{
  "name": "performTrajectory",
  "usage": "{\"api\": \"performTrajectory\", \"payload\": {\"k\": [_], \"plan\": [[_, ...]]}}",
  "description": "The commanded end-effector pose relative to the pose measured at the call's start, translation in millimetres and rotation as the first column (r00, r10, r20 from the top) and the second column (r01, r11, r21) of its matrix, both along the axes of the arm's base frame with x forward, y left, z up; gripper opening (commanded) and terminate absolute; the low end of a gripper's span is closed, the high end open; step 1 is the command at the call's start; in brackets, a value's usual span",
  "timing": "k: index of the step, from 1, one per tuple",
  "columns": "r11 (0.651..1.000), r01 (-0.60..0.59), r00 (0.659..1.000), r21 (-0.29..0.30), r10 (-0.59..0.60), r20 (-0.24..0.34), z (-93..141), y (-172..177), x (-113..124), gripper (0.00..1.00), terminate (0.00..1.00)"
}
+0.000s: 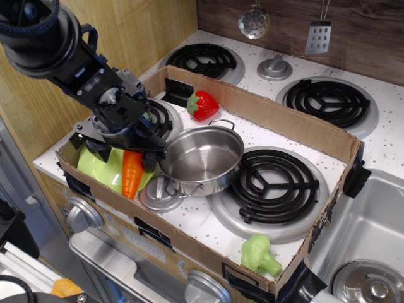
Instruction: Take carrot off plate
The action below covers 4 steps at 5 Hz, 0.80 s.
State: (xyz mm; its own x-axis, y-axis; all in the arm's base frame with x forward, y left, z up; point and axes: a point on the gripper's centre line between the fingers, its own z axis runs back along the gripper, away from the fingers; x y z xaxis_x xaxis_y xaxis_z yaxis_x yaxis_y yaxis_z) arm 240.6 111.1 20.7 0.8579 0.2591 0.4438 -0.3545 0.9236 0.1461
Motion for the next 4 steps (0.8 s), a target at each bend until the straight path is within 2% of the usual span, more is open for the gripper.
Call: {"api": "performTrajectory", "payload": {"k": [1, 2, 3, 4], "plan": [[0.999, -0.011, 1.0, 0.051, 0.01, 0.019, 15, 4, 7, 0.0, 0.0], [0.999, -0.006, 1.0, 0.036, 0.006, 0.002, 22, 5, 11, 0.0, 0.0], [1.0, 0.005, 0.998, -0.006, -0.005, -0.058, 31, 6, 19, 0.0, 0.0], [0.998, 0.055, 0.992, -0.023, -0.057, -0.111, 37, 13, 33, 0.0, 0.0]]}}
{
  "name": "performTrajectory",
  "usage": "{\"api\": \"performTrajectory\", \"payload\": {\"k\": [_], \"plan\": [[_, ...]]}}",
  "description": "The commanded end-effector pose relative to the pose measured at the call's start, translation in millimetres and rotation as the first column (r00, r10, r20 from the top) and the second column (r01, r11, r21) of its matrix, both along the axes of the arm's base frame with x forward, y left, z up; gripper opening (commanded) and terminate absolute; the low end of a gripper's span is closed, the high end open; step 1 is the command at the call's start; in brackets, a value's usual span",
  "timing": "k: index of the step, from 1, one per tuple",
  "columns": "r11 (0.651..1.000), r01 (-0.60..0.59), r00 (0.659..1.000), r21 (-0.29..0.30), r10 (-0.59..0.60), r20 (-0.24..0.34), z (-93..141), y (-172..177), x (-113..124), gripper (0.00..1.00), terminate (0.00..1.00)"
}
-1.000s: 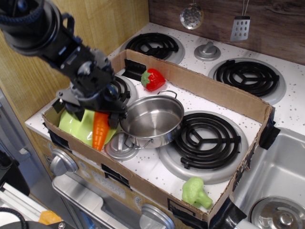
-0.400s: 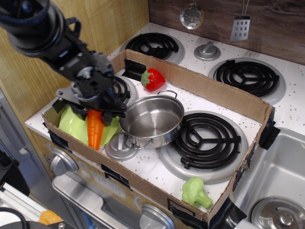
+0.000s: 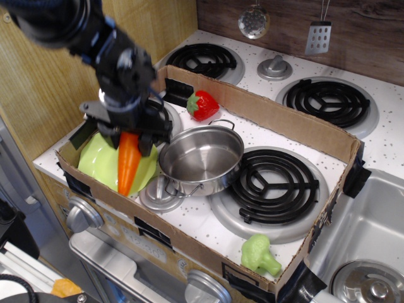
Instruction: Take carrot off plate
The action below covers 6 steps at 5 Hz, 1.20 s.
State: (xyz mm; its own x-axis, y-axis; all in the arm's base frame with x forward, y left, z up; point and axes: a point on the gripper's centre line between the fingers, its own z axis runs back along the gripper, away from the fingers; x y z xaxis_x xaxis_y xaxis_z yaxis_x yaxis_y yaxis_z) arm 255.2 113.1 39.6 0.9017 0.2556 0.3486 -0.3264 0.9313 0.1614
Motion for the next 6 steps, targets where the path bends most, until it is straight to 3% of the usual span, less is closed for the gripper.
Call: {"api": "performTrajectory", "payload": {"k": [1, 3, 4, 6], "plan": [[0.997, 0.078, 0.996, 0.0, -0.077, -0.038, 23, 15, 30, 0.0, 0.0], [0.98, 0.2, 0.972, -0.019, -0.2, -0.122, 24, 24, 62, 0.0, 0.0], [0.963, 0.262, 0.946, -0.057, -0.268, -0.181, 20, 27, 80, 0.0, 0.0], [0.944, 0.317, 0.915, -0.089, -0.329, -0.233, 14, 26, 97, 0.0, 0.0]]}}
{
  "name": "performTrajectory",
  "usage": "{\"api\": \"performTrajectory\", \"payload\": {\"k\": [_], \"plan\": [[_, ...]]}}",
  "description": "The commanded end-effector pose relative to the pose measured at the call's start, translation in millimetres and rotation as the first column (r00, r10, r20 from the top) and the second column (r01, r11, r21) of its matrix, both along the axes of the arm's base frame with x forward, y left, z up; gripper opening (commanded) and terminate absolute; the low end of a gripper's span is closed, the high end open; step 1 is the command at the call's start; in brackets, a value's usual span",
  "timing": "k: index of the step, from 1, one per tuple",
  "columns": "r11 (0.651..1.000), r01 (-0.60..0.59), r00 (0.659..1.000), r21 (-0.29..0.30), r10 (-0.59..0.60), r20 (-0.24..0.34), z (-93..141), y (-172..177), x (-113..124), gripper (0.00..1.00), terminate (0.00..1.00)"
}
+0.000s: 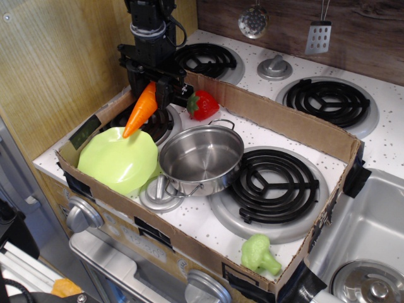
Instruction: Take carrot off plate
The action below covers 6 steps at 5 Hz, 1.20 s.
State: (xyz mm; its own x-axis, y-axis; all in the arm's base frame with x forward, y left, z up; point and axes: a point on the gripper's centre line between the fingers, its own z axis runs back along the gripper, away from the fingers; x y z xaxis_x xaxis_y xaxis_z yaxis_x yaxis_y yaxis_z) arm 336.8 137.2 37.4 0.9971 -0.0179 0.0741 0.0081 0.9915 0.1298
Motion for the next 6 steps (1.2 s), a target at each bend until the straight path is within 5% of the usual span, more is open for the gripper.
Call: {"api": "performTrajectory", "payload": {"k": [1, 2, 3, 4, 6], "plan": [[0.999, 0.039, 0.999, 0.004, -0.039, -0.021, 15, 4, 22, 0.0, 0.0], [1.0, 0.017, 0.996, -0.014, -0.018, -0.084, 13, 6, 26, 0.0, 0.0], [1.0, -0.009, 0.996, -0.022, 0.007, -0.086, 14, 6, 25, 0.0, 0.0], [1.0, 0.004, 0.999, 0.016, -0.003, -0.04, 21, 4, 21, 1.0, 0.0], [0.978, 0.02, 0.999, 0.206, -0.029, 0.043, 63, -17, 13, 1.0, 0.0]]}}
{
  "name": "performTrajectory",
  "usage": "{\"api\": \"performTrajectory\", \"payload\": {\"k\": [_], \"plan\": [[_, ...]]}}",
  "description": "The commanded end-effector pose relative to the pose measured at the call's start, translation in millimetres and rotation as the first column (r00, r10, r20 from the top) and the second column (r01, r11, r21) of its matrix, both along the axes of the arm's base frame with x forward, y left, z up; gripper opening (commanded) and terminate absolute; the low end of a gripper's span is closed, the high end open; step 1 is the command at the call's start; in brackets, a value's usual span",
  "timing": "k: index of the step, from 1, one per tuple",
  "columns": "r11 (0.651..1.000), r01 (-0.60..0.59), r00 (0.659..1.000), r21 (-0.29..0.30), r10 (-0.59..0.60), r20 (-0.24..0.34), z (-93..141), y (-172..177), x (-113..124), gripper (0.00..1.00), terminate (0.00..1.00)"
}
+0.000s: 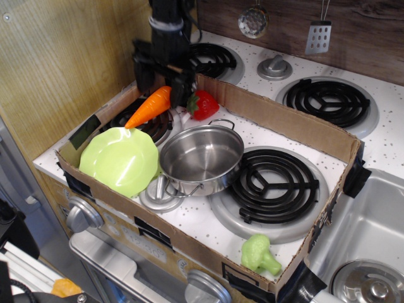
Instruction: Take carrot off plate
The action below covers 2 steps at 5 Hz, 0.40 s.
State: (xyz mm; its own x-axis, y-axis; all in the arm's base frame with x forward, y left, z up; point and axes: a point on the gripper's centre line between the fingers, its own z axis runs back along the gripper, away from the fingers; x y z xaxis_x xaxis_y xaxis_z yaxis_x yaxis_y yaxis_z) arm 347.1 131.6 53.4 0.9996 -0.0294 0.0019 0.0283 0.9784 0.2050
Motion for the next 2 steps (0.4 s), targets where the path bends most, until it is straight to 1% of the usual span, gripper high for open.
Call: {"api": "performTrajectory", "payload": {"k": [1, 2], "plan": [[0.97, 0.029, 0.986, 0.242, -0.067, 0.15, 71, -25, 2, 1.0, 0.0], [0.969, 0.007, 0.991, 0.247, -0.039, 0.126, 81, -31, 3, 1.0, 0.0]]}}
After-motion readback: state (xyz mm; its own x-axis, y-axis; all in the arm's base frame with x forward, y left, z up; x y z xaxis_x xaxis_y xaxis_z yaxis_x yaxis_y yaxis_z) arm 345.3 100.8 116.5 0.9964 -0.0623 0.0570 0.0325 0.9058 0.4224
